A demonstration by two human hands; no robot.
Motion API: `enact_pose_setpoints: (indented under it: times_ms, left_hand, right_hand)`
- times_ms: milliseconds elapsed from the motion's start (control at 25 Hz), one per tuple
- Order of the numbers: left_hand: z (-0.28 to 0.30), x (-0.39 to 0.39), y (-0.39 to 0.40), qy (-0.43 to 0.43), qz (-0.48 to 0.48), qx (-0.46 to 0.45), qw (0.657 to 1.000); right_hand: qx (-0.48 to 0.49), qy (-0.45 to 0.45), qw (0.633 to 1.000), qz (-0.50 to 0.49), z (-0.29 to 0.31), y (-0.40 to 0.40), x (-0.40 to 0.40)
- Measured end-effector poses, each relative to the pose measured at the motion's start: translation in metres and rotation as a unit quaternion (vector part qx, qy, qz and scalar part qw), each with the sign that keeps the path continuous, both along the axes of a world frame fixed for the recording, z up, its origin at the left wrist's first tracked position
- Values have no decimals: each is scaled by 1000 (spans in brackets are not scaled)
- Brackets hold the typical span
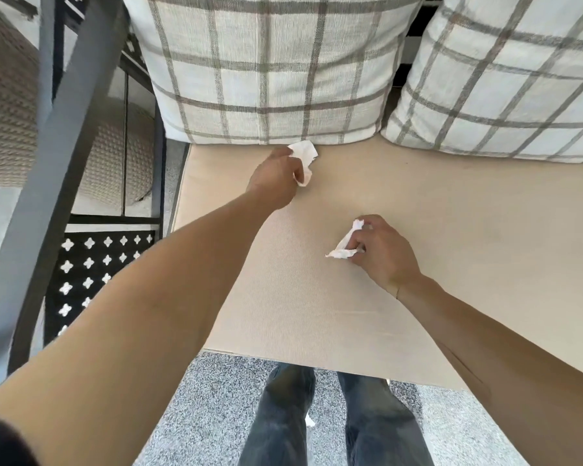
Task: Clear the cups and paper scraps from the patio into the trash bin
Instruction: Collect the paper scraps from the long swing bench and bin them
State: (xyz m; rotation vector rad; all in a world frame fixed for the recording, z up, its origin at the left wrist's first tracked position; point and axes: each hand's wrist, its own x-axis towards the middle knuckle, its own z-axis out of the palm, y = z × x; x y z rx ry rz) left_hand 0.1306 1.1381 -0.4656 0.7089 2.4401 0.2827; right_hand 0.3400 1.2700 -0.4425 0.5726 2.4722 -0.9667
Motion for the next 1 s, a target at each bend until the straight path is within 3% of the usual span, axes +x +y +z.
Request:
enact_pose_setpoints:
  times_ms: [80, 320, 480, 760, 1000]
  left_hand:
    - [-12, -7, 6, -5, -24, -29, 999]
    - [-14, -4, 8, 31, -42, -6, 999]
    - [10, 13, -7, -19, 0, 1, 1000]
    - [104, 83, -56, -18, 64, 85, 994]
    - [214, 102, -93, 26, 142, 189, 971]
  right_hand:
    - [24, 8, 1000, 0, -5, -3, 4]
    - [38, 14, 998, -58, -10, -11, 3]
    - [4, -3, 992, -124, 7, -17, 9]
    - [23, 41, 980, -195, 105, -28, 10]
    - [33, 126, 974, -185, 209, -42, 5]
